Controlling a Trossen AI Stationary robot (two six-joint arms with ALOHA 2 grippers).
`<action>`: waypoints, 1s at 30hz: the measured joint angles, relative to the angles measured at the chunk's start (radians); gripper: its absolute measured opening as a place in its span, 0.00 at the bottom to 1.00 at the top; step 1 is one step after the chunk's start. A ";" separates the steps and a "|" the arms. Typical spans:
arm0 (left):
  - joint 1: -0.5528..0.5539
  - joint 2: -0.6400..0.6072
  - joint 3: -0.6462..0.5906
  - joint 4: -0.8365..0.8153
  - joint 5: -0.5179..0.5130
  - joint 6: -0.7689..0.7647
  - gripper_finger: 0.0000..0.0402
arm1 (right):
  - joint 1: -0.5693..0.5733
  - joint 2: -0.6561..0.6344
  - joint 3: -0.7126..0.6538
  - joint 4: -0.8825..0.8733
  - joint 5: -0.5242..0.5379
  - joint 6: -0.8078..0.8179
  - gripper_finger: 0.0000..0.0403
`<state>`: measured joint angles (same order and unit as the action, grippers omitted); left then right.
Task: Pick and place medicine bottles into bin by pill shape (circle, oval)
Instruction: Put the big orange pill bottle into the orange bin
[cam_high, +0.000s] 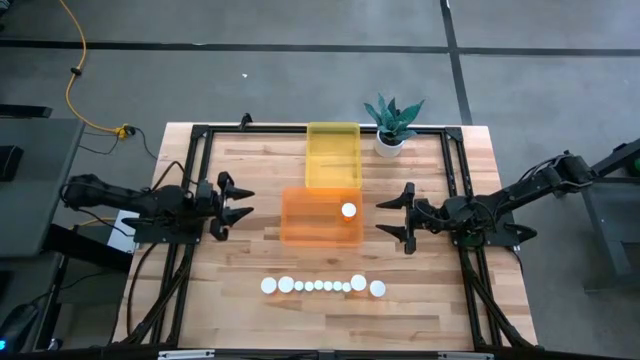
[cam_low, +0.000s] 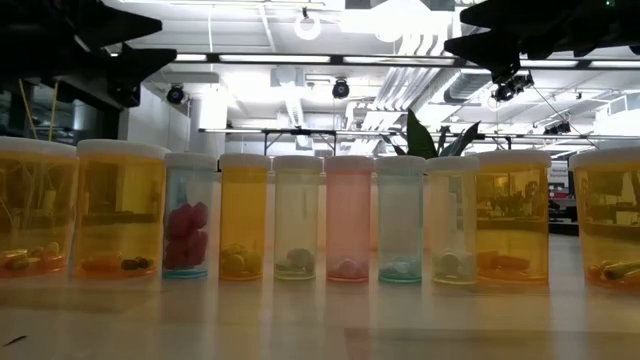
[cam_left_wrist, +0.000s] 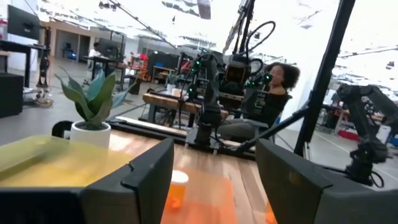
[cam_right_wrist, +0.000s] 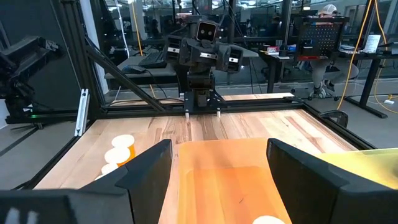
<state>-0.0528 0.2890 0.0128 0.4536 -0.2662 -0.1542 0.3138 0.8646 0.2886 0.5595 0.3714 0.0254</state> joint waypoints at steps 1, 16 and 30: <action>0.000 0.018 0.000 0.024 -0.005 0.001 0.54 | 0.000 0.000 0.000 0.000 0.000 0.000 0.63; -0.027 0.307 0.138 0.075 -0.010 0.026 0.54 | 0.000 0.000 0.000 0.000 0.000 -0.007 0.63; -0.066 0.464 0.232 0.094 -0.010 0.041 0.54 | 0.000 0.000 0.000 0.000 0.001 -0.007 0.63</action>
<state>-0.1191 0.7528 0.2451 0.5476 -0.2764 -0.1133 0.3138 0.8650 0.2886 0.5591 0.3721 0.0181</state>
